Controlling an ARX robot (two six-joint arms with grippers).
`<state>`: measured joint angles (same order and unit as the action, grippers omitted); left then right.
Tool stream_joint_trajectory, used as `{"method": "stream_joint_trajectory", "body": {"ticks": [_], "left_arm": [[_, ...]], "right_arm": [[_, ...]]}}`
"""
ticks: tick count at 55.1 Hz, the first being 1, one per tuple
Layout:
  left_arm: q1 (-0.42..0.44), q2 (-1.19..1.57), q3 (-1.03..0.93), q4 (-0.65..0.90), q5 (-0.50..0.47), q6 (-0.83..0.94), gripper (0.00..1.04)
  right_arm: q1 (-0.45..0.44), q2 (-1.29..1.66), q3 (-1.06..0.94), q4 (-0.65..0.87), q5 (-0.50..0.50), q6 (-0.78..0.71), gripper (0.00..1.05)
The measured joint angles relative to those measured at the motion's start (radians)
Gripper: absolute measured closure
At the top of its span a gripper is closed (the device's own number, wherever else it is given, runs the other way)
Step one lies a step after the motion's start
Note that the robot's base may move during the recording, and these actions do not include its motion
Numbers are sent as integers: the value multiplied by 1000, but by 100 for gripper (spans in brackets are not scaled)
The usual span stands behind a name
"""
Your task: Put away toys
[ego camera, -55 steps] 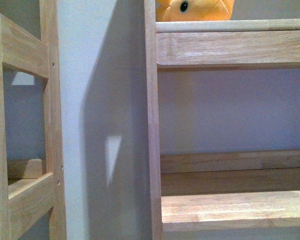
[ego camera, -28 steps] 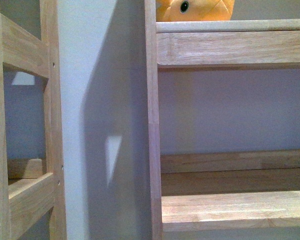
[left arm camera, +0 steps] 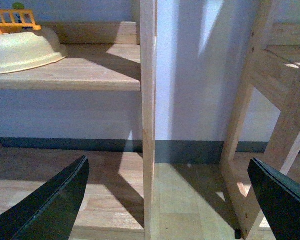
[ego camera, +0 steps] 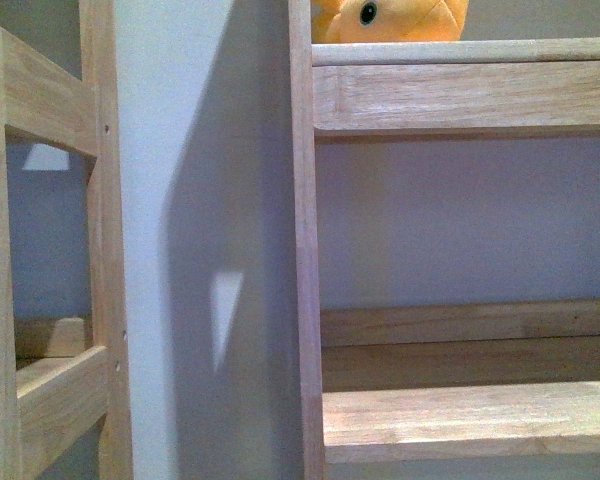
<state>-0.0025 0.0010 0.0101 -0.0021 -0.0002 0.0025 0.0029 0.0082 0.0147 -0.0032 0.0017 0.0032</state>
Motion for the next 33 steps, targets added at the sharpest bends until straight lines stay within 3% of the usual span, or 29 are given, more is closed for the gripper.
{"method": "stream_joint_trajectory", "body": {"ticks": [6,27,33], "left_arm": [[0,0,0,0,0,0,6],[0,0,0,0,0,0,6],[0,0,0,0,0,0,6]], "right_arm": [[0,-1,0,0,0,-1,100],[0,-1,0,0,0,0,44],[0,-1,0,0,0,0,23]]}}
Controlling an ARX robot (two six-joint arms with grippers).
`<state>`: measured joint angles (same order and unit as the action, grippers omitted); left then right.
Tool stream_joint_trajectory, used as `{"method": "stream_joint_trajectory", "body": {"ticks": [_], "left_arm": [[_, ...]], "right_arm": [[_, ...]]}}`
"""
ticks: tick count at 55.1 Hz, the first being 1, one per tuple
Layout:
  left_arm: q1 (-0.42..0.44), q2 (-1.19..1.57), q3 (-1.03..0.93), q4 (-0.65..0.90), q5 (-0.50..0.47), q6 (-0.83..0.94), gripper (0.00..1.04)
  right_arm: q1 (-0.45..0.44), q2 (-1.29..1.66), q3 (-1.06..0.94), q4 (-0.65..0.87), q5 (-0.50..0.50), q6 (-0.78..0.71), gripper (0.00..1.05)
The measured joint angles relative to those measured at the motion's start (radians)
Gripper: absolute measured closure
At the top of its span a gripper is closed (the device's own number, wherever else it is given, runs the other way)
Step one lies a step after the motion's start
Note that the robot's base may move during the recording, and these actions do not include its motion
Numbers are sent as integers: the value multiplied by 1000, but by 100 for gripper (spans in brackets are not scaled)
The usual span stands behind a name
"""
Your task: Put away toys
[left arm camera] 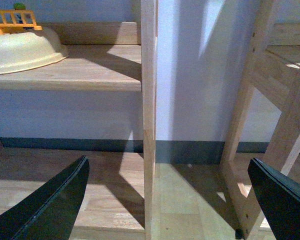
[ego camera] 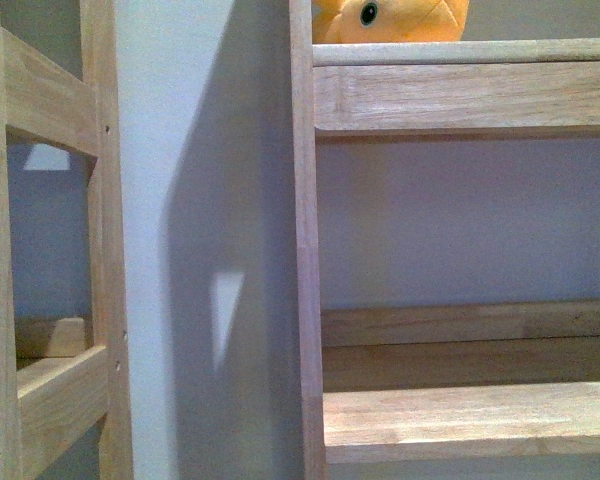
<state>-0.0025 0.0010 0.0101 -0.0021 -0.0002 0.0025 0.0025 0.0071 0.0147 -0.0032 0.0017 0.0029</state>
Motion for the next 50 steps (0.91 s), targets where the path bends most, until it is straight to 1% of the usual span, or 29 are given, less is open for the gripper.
{"method": "stream_joint_trajectory", "body": {"ticks": [1,4,6,10,50], "left_arm": [[0,0,0,0,0,0,6],[0,0,0,0,0,0,6],[0,0,0,0,0,0,6],[0,0,0,0,0,0,6],[0,0,0,0,0,0,6]], "right_arm": [[0,0,0,0,0,0,18],[0,0,0,0,0,0,8],[0,0,0,0,0,0,5],[0,0,0,0,0,0,7],[0,0,0,0,0,0,7]]}}
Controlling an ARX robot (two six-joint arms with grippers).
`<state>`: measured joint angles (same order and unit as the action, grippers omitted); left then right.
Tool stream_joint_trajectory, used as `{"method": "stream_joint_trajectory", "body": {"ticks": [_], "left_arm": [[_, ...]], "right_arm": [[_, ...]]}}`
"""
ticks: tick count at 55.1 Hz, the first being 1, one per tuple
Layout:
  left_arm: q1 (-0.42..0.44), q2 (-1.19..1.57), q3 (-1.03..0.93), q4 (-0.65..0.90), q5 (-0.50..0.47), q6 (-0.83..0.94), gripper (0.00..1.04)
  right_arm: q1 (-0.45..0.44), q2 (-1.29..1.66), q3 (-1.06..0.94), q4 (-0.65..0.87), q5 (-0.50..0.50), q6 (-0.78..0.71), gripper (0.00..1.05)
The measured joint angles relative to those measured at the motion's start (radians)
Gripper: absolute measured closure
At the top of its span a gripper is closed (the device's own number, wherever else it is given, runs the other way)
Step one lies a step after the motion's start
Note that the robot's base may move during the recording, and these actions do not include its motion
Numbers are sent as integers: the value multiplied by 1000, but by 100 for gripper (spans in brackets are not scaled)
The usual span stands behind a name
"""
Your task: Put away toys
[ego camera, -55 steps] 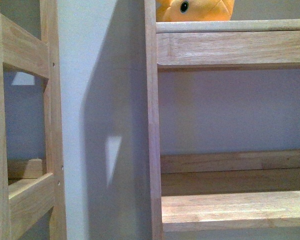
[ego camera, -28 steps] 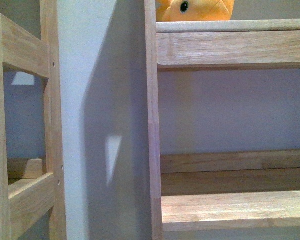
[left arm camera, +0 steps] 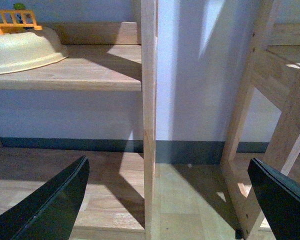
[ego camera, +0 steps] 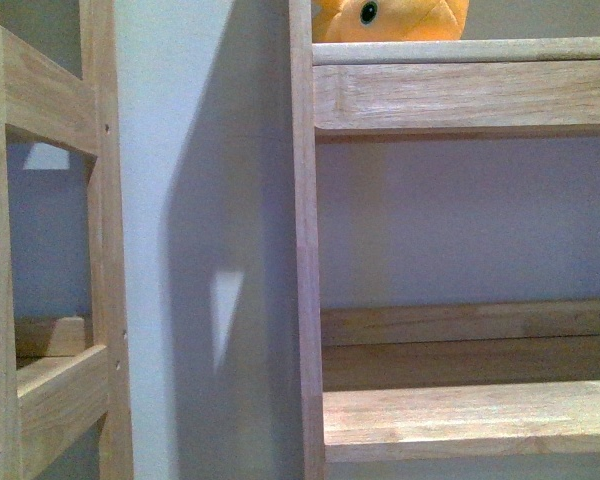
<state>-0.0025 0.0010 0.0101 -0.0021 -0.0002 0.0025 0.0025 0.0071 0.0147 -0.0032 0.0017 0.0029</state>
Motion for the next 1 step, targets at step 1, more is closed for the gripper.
{"method": "stream_joint_trajectory", "body": {"ticks": [1], "left_arm": [[0,0,0,0,0,0,6]], "right_arm": [[0,0,0,0,0,0,7]]}}
